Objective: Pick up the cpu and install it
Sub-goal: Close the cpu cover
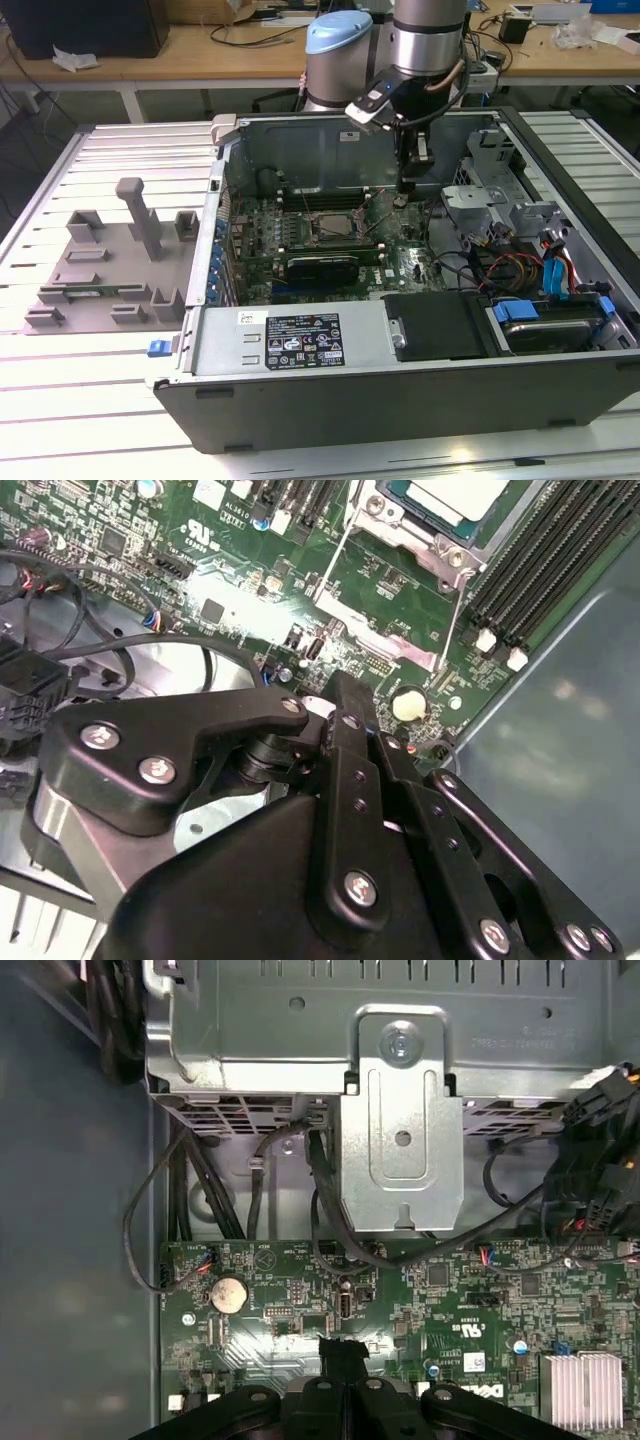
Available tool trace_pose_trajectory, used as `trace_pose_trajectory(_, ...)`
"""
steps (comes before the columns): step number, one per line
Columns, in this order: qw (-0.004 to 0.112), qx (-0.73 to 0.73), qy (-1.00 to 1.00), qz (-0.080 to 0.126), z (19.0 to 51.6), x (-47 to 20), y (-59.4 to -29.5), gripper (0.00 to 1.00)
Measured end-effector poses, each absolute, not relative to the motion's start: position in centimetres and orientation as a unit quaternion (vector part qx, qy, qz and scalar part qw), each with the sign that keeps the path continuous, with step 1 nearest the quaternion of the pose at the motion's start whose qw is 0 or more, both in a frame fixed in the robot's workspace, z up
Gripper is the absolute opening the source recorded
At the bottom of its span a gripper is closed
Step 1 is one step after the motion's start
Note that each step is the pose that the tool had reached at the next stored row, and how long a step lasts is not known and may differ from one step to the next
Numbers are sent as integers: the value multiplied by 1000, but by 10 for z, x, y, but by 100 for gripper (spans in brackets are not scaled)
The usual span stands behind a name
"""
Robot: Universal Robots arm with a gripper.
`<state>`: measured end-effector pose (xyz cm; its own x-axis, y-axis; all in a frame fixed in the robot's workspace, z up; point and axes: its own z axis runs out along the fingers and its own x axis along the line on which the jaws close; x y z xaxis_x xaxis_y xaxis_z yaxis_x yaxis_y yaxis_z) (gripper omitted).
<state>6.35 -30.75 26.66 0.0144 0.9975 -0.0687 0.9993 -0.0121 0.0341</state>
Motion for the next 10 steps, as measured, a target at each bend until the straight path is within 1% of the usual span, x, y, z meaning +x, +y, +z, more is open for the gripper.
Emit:
trace_pose_trajectory(5, 36, 711, 702, -14, 254, 63, -307, 11)
trace_pose_trajectory(10, 37, 711, 702, -14, 253, 63, -307, 11)
